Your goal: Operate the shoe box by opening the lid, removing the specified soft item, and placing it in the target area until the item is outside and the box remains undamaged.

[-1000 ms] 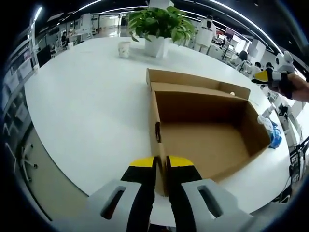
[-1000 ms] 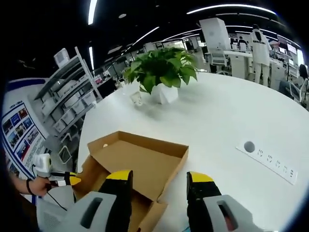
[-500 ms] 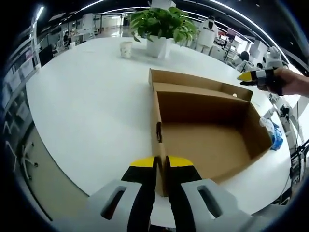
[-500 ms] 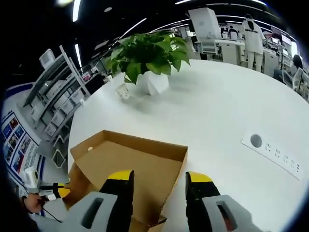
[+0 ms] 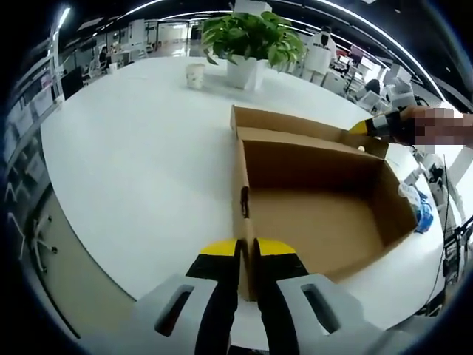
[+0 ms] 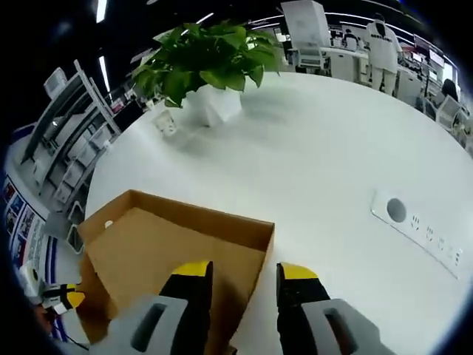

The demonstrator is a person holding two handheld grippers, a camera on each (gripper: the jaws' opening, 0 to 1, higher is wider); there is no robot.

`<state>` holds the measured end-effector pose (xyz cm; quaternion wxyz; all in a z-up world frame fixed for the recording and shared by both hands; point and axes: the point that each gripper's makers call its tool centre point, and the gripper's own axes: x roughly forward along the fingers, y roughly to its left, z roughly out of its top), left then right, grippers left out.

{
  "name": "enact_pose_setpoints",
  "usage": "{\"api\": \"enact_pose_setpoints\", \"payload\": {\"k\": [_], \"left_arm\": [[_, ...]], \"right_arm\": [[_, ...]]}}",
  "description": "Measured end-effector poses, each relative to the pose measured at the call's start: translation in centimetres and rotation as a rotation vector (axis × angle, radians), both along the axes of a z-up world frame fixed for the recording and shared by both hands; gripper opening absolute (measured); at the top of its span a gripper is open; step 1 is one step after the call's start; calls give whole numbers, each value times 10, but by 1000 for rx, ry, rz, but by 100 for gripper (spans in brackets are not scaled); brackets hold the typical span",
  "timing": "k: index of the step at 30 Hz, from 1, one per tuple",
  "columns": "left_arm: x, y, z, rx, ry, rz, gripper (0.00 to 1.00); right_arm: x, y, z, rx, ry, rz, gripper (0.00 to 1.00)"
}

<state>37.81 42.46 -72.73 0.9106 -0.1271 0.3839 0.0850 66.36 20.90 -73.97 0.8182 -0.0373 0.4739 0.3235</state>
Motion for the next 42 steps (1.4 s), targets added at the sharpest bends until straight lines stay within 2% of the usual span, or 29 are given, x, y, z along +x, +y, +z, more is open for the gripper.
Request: {"api": "enact_pose_setpoints", "payload": {"k": [2, 12, 16, 25, 42], "left_arm": [[0, 0, 0, -2, 1, 1, 6], [1, 2, 0, 8, 4, 1, 5], [1, 2, 1, 11, 3, -1, 5], [1, 3, 1, 15, 5, -5, 5], [3, 3, 0, 35, 15, -15, 5]], "right_arm": [[2, -4, -7, -50, 3, -1, 24], [7, -7, -24, -111, 24, -47, 5], [3, -8, -25, -109, 40, -61, 4], [5, -9, -21, -127, 29, -52, 2], [9, -14, -2, -122, -2, -45, 1]]}}
